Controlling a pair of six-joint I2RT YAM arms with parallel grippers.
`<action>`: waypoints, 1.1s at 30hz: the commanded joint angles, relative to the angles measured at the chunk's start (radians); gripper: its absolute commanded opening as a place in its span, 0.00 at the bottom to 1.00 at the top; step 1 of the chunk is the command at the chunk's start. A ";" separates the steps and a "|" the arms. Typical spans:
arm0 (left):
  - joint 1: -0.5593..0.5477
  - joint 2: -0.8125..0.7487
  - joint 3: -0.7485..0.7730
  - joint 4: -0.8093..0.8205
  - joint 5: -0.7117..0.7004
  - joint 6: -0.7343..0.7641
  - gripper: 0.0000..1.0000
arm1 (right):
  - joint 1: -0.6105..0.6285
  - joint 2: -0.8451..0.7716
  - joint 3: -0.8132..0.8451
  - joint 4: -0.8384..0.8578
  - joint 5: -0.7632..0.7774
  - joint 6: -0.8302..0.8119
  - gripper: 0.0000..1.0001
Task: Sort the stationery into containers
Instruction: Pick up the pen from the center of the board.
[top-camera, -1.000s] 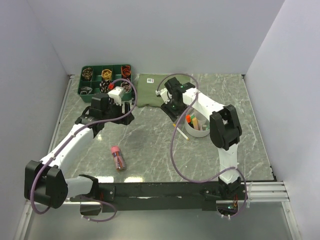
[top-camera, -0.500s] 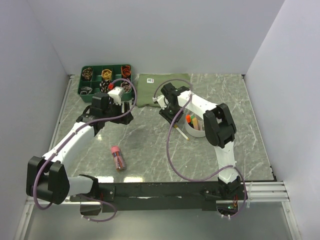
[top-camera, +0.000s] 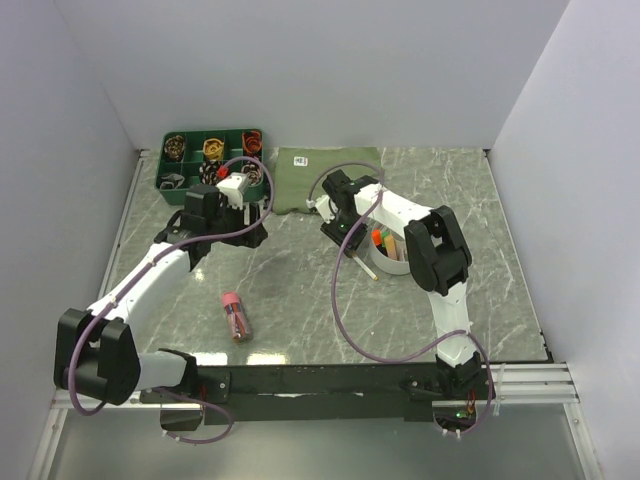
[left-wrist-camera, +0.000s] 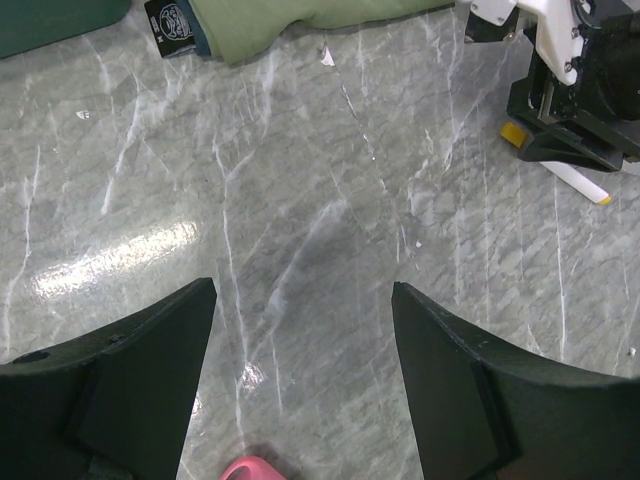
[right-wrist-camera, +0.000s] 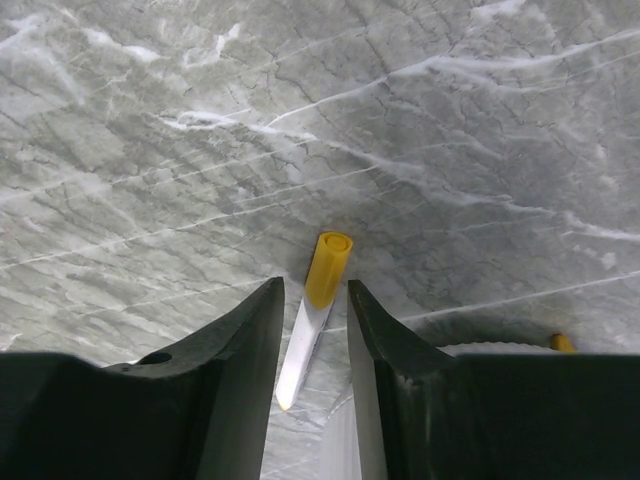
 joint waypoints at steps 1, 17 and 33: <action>0.004 0.004 0.015 0.035 -0.003 -0.015 0.77 | 0.013 0.031 0.001 0.005 0.013 -0.014 0.38; 0.010 0.024 0.054 0.018 0.014 0.013 0.77 | 0.055 -0.097 0.095 -0.019 -0.008 -0.026 0.00; 0.039 0.220 0.212 0.031 0.270 0.022 0.99 | -0.117 -0.476 0.067 0.151 -0.322 0.142 0.00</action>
